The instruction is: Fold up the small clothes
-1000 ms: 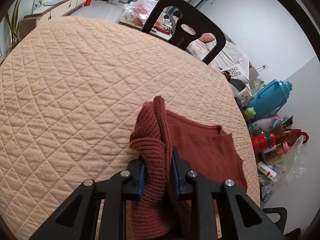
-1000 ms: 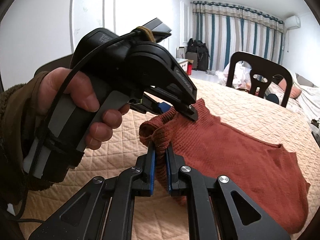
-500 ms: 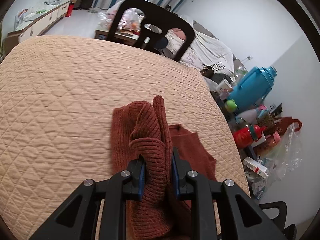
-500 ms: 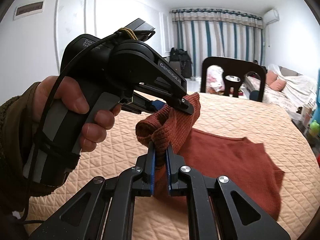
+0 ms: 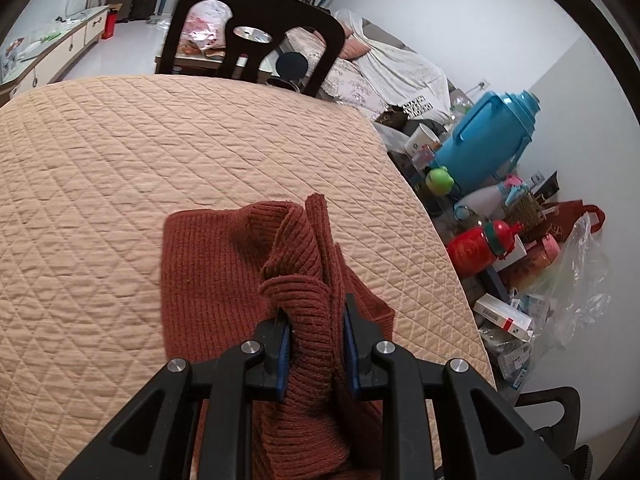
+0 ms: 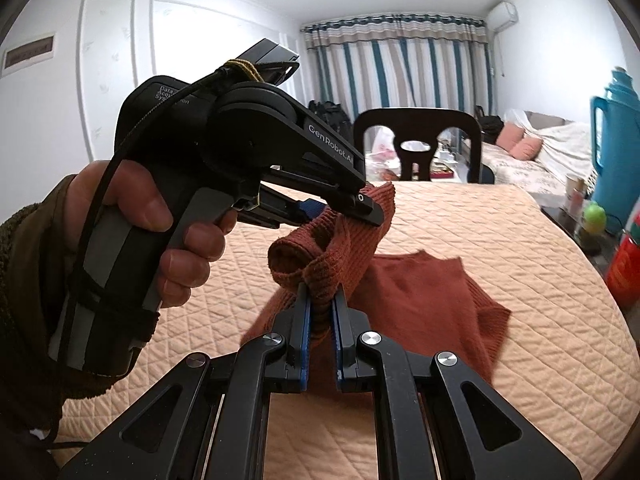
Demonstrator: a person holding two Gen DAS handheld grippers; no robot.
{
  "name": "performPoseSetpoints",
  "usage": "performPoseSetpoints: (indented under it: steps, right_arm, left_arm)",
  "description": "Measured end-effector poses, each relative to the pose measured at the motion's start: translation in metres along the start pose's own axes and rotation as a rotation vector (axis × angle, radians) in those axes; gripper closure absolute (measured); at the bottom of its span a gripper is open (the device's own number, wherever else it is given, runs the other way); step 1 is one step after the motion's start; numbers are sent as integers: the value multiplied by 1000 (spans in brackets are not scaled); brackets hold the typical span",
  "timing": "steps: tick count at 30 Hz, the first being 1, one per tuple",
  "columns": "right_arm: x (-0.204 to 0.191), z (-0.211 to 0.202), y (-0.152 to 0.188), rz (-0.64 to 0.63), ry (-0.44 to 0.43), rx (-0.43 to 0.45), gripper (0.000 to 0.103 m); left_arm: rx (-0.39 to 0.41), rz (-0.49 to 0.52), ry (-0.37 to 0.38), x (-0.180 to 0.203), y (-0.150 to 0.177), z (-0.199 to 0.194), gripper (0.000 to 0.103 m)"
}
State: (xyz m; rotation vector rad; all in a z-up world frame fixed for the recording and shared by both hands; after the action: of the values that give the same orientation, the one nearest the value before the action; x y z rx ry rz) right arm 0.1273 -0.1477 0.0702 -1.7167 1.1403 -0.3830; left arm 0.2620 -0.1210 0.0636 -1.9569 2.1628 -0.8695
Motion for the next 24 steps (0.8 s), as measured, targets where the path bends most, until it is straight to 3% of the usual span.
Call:
performPoseSetpoints:
  steps: [12,24]
  right_arm:
    - [42,-24,13,143,38,-17,94]
    - [74,-27,28,261,85,-82,94]
  left_arm:
    - [-69,50,-10,47,11,41,79]
    - [-104,75,-17,61,18,61,75]
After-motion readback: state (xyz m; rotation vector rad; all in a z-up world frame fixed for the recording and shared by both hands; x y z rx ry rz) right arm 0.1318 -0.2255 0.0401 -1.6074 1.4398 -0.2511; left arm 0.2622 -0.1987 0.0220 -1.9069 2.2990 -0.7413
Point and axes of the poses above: each gripper's, at about its wrist camera, not at the fingertips, and z roughly the way its jaws point, x to its right, y to its underside, the point moved 6 cm from there along z, roughly the way its jaws point, and after that the axes turned 13 degrees about -y, right-handed, at the moved point
